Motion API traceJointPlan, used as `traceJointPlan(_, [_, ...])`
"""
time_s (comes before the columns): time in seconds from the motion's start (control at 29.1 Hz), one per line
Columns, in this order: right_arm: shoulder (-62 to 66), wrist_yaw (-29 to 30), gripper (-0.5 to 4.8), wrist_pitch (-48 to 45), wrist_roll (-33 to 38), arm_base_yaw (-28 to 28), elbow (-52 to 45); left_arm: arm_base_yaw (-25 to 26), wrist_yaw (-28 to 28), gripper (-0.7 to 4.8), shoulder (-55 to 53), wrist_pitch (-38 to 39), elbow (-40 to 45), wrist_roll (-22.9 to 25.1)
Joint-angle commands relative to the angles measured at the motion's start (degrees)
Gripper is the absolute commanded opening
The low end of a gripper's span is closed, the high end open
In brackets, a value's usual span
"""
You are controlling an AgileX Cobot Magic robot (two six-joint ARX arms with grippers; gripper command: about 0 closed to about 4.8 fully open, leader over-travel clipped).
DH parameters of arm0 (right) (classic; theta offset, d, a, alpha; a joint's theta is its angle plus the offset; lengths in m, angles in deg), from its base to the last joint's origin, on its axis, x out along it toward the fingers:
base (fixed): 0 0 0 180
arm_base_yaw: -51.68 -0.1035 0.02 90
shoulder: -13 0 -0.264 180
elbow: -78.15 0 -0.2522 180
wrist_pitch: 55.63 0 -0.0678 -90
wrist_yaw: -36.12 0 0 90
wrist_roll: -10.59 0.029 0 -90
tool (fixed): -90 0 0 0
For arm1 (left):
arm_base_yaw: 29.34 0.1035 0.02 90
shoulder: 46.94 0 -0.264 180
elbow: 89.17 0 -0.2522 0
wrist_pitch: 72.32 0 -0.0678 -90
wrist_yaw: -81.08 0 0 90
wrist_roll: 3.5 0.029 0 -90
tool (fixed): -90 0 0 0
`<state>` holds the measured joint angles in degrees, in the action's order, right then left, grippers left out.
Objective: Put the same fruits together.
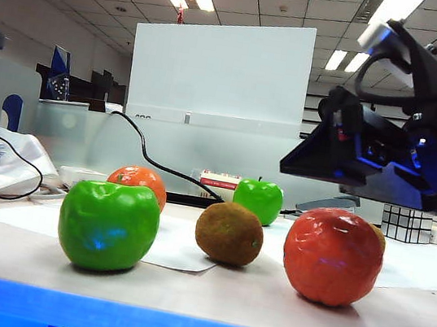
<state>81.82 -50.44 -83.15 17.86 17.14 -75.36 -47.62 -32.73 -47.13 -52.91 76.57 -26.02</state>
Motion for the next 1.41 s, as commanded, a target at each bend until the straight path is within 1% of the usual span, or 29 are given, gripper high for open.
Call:
traceJointPlan(0.03, [-0.5,-1.03,4.79,2.43,-1.33,-0.09,0.15,0.02,-0.42,4.79,0.07,-0.17,-0.15,0.02])
traceJointPlan(0.14, [-0.52,-0.98,4.79,7.37,-0.83,-0.15,0.09,0.02,-0.42,4.79,0.09,-0.17,-0.15,0.02])
traceJointPlan(0.27, [-0.52,-1.33,4.79,10.34,-0.83,-0.15,0.11,0.02,-0.39,4.79,0.07,-0.15,-0.13,0.04])
traceJointPlan(0.34, [-0.5,-2.29,4.79,11.61,-0.85,-0.15,0.11,0.02,-0.33,4.79,0.07,-0.17,-0.15,0.04])
traceJointPlan(0.65, [-0.04,-2.21,4.79,15.52,-0.87,-0.15,0.09,0.02,-0.2,4.79,0.07,-0.15,-0.15,0.04])
traceJointPlan(0.69, [-0.04,-2.23,4.12,15.3,-0.87,-0.15,0.09,0.02,-0.2,4.79,0.07,-0.15,-0.15,0.04])
traceJointPlan(0.75, [-0.04,-2.47,2.61,15.13,-1.18,-0.13,0.11,0.02,-0.2,4.79,0.07,-0.15,-0.15,0.02])
traceJointPlan(0.79, [-0.04,-2.45,1.77,15.04,-1.4,-0.13,0.11,0.02,-0.2,4.79,0.09,-0.15,-0.13,0.02])
traceJointPlan(0.82, [-0.04,-2.45,1.46,14.82,-1.53,-0.13,0.11,0.02,-0.2,4.79,0.07,-0.15,-0.15,0.02])
traceJointPlan(0.86, [0.0,-2.45,1.45,14.43,-1.51,-0.13,0.09,0.02,-0.2,4.79,0.07,-0.15,-0.13,0.02])
traceJointPlan(0.89, [0.0,-2.45,1.06,14.05,-1.51,-0.13,0.09,0.02,-0.2,4.79,0.07,-0.15,-0.15,0.02])
traceJointPlan(0.93, [0.0,-2.45,0.57,13.88,-1.51,-0.13,0.11,0.02,-0.2,4.79,0.07,-0.13,-0.13,0.04])
traceJointPlan(0.96, [0.0,-2.4,-0.09,12.79,-1.51,-0.13,0.11,0.02,-0.2,4.79,0.07,-0.13,-0.15,0.04])
traceJointPlan(1.06, [-0.04,-2.36,-0.08,8.13,-1.51,-0.11,0.37,0.02,-0.2,4.79,0.07,-0.13,-0.13,0.04])
traceJointPlan(1.13, [-0.46,-2.12,-0.08,6.86,-1.49,-0.11,2.51,0.02,-0.2,4.79,0.07,-0.11,-0.13,0.02])
traceJointPlan(1.2, [0.13,1.97,-0.08,7.3,-2.45,-0.09,7.21,0.02,-0.2,4.79,0.07,-0.07,-0.13,0.04])
traceJointPlan(1.24, [1.79,5.22,-0.08,9.66,-5.55,-0.09,12.28,0.02,-0.17,4.79,0.07,-0.09,-0.13,0.04])
traceJointPlan(1.3, [5.75,6.95,-0.08,13.53,-8.31,-0.09,19.85,0.02,-0.17,4.79,0.07,-0.07,-0.13,0.26])
traceJointPlan(1.41, [15.21,12.92,-0.08,17.2,-9.03,-0.15,32.5,0.02,-0.07,4.79,0.07,-0.09,-0.13,0.28])
